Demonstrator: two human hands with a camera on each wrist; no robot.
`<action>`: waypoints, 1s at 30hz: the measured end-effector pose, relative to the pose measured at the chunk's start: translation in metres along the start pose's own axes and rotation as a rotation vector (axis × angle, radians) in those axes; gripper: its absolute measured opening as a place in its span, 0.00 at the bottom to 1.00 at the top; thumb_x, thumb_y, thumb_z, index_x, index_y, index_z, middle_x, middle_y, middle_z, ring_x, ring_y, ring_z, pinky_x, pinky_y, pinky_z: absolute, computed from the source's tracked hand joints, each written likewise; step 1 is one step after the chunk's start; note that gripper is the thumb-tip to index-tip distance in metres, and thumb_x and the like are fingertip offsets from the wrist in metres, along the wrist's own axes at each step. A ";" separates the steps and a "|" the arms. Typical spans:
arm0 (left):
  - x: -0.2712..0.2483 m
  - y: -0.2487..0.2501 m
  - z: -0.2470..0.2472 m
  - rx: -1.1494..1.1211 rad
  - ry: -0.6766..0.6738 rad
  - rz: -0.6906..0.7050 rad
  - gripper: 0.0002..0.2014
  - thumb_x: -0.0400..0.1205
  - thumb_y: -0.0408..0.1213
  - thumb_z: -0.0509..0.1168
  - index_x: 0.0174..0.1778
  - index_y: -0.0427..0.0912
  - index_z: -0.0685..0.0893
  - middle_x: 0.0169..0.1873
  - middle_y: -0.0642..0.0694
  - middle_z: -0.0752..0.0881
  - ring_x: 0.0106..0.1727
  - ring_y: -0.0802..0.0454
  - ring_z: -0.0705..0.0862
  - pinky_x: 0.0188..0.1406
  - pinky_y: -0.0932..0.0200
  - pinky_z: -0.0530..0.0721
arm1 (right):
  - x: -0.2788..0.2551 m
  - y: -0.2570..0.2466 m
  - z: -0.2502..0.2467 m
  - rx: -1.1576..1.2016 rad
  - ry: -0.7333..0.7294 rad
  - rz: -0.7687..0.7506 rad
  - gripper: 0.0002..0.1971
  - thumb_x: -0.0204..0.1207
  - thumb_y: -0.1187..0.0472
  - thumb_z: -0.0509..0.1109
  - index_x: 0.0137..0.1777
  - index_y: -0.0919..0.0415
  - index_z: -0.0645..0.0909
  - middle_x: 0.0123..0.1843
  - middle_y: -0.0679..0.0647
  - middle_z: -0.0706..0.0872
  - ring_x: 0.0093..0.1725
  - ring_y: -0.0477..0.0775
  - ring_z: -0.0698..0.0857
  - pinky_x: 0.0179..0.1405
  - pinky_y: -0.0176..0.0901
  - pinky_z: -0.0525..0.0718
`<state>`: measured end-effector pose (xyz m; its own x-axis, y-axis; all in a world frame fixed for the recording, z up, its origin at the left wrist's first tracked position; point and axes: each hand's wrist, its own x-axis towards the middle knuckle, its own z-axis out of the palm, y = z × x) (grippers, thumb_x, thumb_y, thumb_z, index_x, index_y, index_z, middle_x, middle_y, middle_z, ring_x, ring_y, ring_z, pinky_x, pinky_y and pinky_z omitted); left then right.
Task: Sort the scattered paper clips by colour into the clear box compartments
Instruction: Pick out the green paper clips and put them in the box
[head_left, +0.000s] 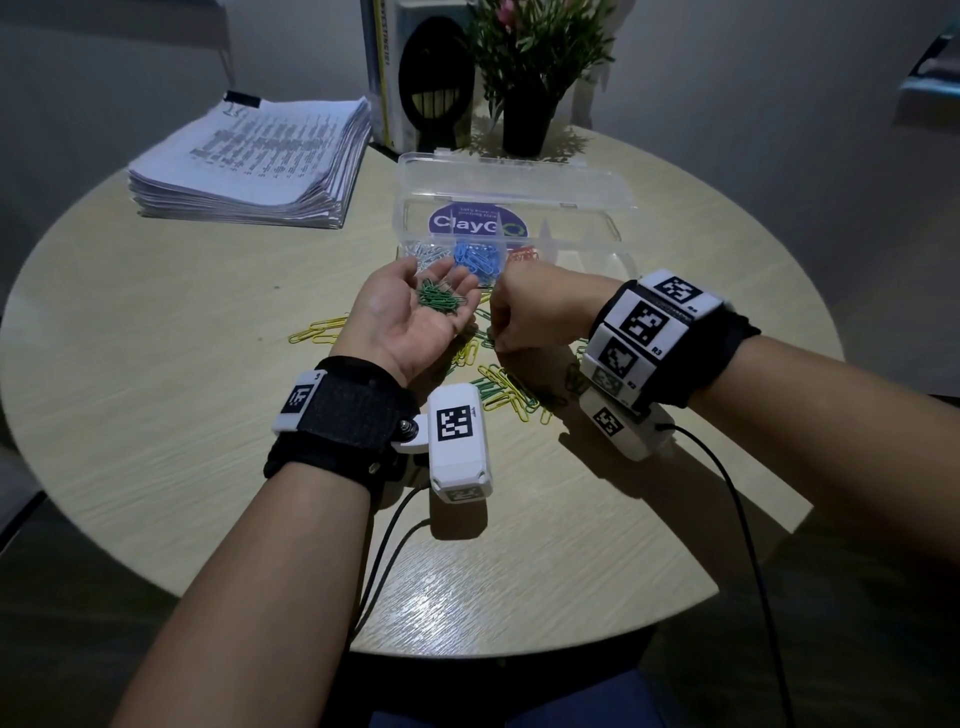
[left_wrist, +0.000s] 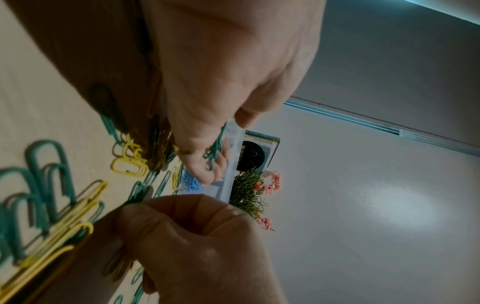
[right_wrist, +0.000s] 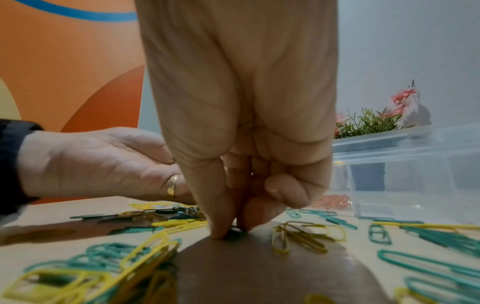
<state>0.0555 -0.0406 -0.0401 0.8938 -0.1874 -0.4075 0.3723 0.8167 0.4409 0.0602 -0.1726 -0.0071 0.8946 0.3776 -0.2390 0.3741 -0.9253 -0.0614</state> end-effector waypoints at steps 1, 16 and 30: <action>0.000 0.000 0.000 0.001 0.001 0.000 0.20 0.89 0.42 0.48 0.46 0.31 0.79 0.42 0.36 0.81 0.46 0.43 0.82 0.47 0.49 0.81 | 0.000 0.000 0.000 -0.001 0.006 -0.004 0.15 0.74 0.60 0.74 0.59 0.64 0.86 0.53 0.59 0.89 0.52 0.56 0.86 0.41 0.38 0.78; -0.001 -0.001 0.001 0.002 0.000 0.002 0.20 0.89 0.42 0.48 0.46 0.31 0.79 0.42 0.35 0.81 0.47 0.43 0.82 0.55 0.49 0.79 | 0.000 0.008 0.000 0.064 -0.099 0.061 0.17 0.72 0.56 0.76 0.58 0.64 0.86 0.54 0.57 0.89 0.53 0.55 0.85 0.44 0.42 0.83; -0.001 -0.002 0.001 0.042 0.010 -0.011 0.17 0.88 0.41 0.50 0.47 0.33 0.80 0.41 0.37 0.83 0.45 0.45 0.82 0.47 0.52 0.81 | -0.009 0.002 -0.031 0.436 0.107 0.036 0.01 0.72 0.67 0.73 0.41 0.63 0.86 0.36 0.56 0.89 0.33 0.49 0.85 0.37 0.43 0.85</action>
<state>0.0541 -0.0426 -0.0401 0.8872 -0.1905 -0.4203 0.3922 0.7910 0.4695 0.0607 -0.1764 0.0246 0.9339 0.3255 -0.1480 0.2252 -0.8571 -0.4634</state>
